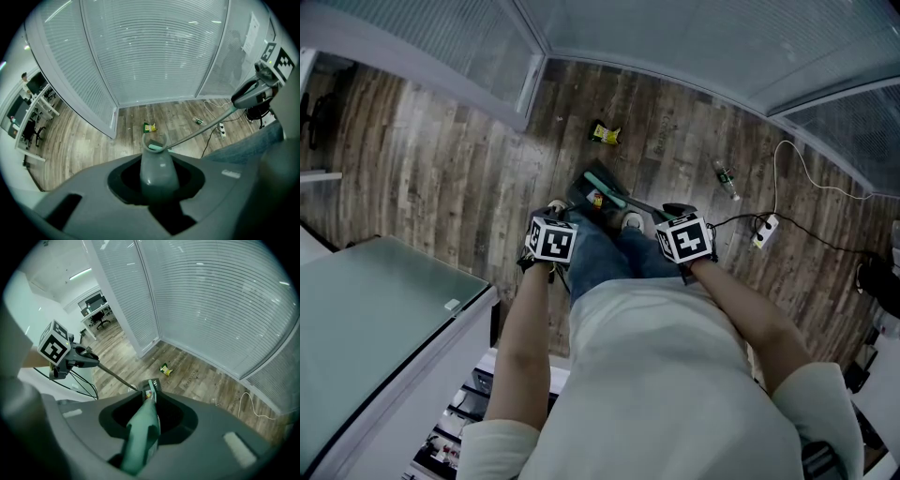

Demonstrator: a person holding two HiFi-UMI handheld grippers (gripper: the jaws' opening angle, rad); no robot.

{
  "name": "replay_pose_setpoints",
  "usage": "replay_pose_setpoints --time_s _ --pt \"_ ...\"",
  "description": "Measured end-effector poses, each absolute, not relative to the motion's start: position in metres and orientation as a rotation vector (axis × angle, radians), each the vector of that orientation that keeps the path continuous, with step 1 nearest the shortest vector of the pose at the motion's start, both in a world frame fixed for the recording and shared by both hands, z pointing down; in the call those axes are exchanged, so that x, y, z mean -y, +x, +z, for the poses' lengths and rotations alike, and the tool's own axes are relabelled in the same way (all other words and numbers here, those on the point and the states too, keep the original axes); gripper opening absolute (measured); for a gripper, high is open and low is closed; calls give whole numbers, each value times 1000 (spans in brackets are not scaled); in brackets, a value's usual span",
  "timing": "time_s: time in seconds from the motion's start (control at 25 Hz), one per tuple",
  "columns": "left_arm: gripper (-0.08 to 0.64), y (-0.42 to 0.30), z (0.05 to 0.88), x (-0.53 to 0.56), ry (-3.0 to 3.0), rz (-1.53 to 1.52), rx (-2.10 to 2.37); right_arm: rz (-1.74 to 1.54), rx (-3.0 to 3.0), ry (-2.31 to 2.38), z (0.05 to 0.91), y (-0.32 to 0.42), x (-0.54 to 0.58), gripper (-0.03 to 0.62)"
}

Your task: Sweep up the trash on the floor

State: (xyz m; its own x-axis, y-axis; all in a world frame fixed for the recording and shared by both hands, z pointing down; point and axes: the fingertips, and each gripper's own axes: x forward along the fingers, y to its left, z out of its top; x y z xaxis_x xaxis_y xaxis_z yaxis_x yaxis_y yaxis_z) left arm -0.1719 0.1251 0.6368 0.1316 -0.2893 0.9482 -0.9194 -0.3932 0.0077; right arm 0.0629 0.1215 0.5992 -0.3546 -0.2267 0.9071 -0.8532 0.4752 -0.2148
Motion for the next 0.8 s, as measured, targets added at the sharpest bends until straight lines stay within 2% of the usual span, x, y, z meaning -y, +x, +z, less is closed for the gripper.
replay_pose_setpoints --time_s 0.8 --pt "92 -176 630 -96 1795 1292 1178 963 1855 1125 573 93 -68 101"
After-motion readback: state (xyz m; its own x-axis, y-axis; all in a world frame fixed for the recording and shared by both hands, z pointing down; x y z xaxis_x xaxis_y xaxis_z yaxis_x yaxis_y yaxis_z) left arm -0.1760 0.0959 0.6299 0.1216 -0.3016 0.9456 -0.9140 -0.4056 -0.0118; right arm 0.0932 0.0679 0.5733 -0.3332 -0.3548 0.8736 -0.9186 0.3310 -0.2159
